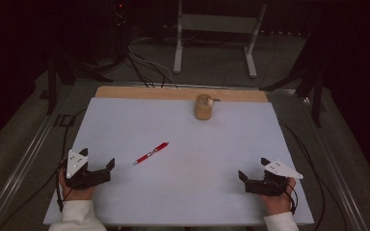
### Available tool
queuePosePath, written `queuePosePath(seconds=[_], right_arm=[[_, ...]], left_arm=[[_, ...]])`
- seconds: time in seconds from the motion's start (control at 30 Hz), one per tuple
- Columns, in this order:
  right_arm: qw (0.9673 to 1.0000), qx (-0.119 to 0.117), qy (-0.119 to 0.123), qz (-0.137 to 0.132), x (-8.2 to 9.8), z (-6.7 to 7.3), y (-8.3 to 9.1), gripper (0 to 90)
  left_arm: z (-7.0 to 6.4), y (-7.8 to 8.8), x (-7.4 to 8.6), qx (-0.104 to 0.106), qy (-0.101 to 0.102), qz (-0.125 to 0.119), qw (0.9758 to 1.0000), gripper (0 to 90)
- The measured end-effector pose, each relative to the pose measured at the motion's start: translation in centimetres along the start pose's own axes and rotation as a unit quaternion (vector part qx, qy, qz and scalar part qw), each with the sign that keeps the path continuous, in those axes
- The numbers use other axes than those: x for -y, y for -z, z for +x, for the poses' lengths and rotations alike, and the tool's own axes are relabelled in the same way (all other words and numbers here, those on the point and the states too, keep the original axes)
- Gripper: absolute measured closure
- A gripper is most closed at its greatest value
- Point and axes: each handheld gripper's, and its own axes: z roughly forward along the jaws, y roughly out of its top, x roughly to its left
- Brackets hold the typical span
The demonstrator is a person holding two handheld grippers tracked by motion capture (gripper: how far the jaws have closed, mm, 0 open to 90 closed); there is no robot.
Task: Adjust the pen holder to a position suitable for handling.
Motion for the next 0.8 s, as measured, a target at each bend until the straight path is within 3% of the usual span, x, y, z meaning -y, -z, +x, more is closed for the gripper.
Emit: queuePosePath(seconds=[0.17,0.47,0.6,0.7,0.8], right_arm=[[1.0000,0.002,0.001,0.002,0.1,0.0,-0.3,0.0],[1.0000,0.007,0.004,-0.002,0.0,0.0,-0.4,0.0],[0.9998,-0.016,-0.010,-0.003,-0.4,-0.2,-0.5,0.0],[0.9994,-0.028,0.017,-0.008,-1.0,0.2,-0.6,0.1],[0.9989,-0.036,0.027,-0.016,-1.5,0.6,-0.8,0.2]], left_arm=[[0.2,-0.1,0.1,-0.006,0.005,0.012,0.9999,0.0],[0.0,0.3,0.0,0.000,0.000,-0.004,1.0000,0.0],[-0.3,0.5,-0.1,0.004,-0.002,-0.011,0.9999,0.0],[-0.4,0.4,-0.1,0.004,-0.003,-0.012,0.9999,0.0],[-0.5,0.4,-0.1,0.004,-0.006,-0.011,0.9999,0.0]])
